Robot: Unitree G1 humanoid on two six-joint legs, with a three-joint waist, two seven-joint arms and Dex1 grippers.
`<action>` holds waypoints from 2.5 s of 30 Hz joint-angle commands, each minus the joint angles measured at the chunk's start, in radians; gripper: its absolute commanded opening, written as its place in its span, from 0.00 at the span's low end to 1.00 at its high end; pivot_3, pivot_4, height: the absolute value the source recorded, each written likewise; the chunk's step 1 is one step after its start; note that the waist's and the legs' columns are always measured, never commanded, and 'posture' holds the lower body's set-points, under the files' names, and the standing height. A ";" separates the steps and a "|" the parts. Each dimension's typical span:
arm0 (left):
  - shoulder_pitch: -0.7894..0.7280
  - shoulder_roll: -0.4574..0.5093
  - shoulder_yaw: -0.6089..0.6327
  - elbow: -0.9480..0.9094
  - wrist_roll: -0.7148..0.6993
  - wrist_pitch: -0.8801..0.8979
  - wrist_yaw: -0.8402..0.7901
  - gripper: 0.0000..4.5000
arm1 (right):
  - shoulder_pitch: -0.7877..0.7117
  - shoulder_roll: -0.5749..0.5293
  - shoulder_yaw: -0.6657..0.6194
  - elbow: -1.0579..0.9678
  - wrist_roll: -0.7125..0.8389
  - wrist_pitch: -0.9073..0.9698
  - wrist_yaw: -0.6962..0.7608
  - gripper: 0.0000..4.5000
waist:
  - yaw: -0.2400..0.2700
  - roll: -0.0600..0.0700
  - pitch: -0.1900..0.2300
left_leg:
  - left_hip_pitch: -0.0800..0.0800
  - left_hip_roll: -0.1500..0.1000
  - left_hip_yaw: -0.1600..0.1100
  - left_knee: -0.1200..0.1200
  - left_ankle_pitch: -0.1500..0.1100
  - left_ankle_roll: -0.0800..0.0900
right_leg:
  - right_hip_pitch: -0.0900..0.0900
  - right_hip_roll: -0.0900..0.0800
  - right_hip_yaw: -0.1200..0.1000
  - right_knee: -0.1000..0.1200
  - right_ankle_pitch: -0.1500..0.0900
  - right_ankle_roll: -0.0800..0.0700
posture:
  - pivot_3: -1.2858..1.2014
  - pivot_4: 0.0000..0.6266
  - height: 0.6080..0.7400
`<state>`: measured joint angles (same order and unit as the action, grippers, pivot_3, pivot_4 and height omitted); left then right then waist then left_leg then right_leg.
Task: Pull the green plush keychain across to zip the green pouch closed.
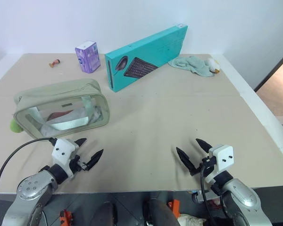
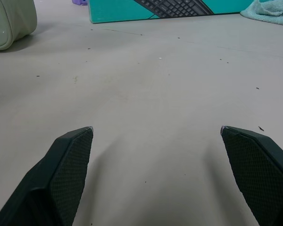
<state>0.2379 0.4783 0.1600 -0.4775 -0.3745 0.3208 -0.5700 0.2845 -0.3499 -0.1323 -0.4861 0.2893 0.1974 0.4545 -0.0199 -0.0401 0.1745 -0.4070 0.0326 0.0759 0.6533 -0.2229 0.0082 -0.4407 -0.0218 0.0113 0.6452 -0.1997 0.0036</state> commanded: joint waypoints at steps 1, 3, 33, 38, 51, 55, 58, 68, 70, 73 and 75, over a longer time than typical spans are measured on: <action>-0.008 -0.007 0.004 -0.014 -0.009 -0.023 -0.001 0.96 | -0.011 -0.018 -0.014 -0.017 -0.001 -0.017 0.007 1.00 | 0.000 0.000 0.000 | 0.000 0.000 0.000 0.000 0.000 0.000 | 0.000 0.000 0.000 0.000 0.000 0.000 | 0.52 0.24 1.00; -0.005 -0.018 0.001 -0.021 -0.028 -0.018 -0.008 0.96 | -0.019 -0.027 -0.012 -0.009 -0.009 -0.025 0.013 1.00 | 0.000 0.000 0.000 | 0.000 0.000 0.000 0.000 0.000 0.000 | 0.000 0.000 0.000 0.000 0.000 0.000 | 0.52 0.24 1.00; 0.062 -0.138 0.229 -0.134 -0.064 -0.025 0.201 0.96 | -0.306 -0.126 0.066 -0.040 0.211 0.222 0.174 1.00 | -0.004 -0.002 -0.001 | 0.000 0.001 0.001 0.000 0.000 0.000 | 0.000 0.001 0.002 0.000 0.001 0.000 | 0.52 0.24 1.00; 0.087 -0.146 0.353 -0.148 -0.110 -0.032 0.259 0.96 | -0.569 -0.198 0.135 0.072 0.289 0.317 0.353 1.00 | 0.000 -0.004 -0.001 | 0.001 0.001 0.000 0.001 0.000 0.001 | 0.001 0.005 0.000 0.001 0.002 -0.001 | 0.52 0.24 1.00; 0.006 0.006 0.513 -0.129 -0.235 -0.021 0.228 0.96 | -0.690 -0.217 0.191 0.276 0.221 0.242 0.508 1.00 | 0.003 -0.009 -0.004 | 0.000 -0.001 0.000 0.002 -0.001 0.003 | 0.001 0.002 0.000 0.000 0.000 -0.001 | 0.52 0.24 1.00; -0.020 0.048 0.528 -0.099 -0.259 -0.010 0.214 0.96 | -0.681 -0.220 0.188 0.297 0.202 0.218 0.524 1.00 | 0.001 -0.009 -0.004 | 0.001 0.000 0.002 0.001 -0.001 0.003 | 0.001 0.002 0.000 0.001 0.001 -0.001 | 0.52 0.24 1.00; -0.066 0.068 0.547 -0.048 -0.271 -0.004 0.224 0.96 | -0.670 -0.216 0.181 0.299 0.196 0.209 0.520 1.00 | 0.001 -0.009 -0.004 | 0.000 0.000 0.002 0.001 -0.001 0.003 | 0.001 0.002 0.000 0.001 0.001 -0.001 | 0.52 0.24 1.00; -0.152 0.125 0.477 0.114 -0.228 0.016 0.170 0.96 | -0.611 -0.229 0.148 0.267 0.183 0.187 0.490 1.00 | 0.001 -0.010 -0.004 | 0.001 0.001 0.003 0.001 -0.001 0.002 | 0.001 0.001 0.000 0.001 0.001 -0.001 | 0.52 0.24 1.00; -0.156 0.128 0.459 0.123 -0.230 0.024 0.151 0.96 | -0.599 -0.233 0.139 0.262 0.181 0.183 0.485 1.00 | 0.001 -0.010 -0.004 | 0.000 0.001 0.003 0.001 -0.001 0.002 | 0.000 0.001 0.000 0.001 0.001 -0.001 | 0.52 0.24 1.00; -0.165 0.135 0.448 0.133 -0.243 0.051 0.128 0.96 | -0.584 -0.237 0.131 0.254 0.178 0.176 0.479 1.00 | 0.001 -0.010 -0.004 | 0.000 0.001 0.003 0.001 -0.001 0.002 | 0.000 0.000 0.000 0.001 0.001 -0.001 | 0.52 0.24 1.00; -0.166 0.139 0.443 0.138 -0.258 0.072 0.112 0.84 | -0.576 -0.239 0.129 0.251 0.178 0.173 0.476 1.00 | 0.001 -0.010 -0.004 | 0.000 0.001 0.003 0.001 -0.001 0.002 | 0.000 0.001 0.000 0.001 0.001 -0.001 | 0.52 0.24 1.00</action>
<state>0.0781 0.6015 0.5992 -0.3293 -0.6069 0.3774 -0.4331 -0.2922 -0.5800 0.0265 -0.1899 0.4647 0.3889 0.9338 -0.0191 -0.0497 0.1706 -0.4066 0.0337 0.0784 0.6544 -0.2241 0.0106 -0.4404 -0.0212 0.0114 0.6459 -0.1988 0.0023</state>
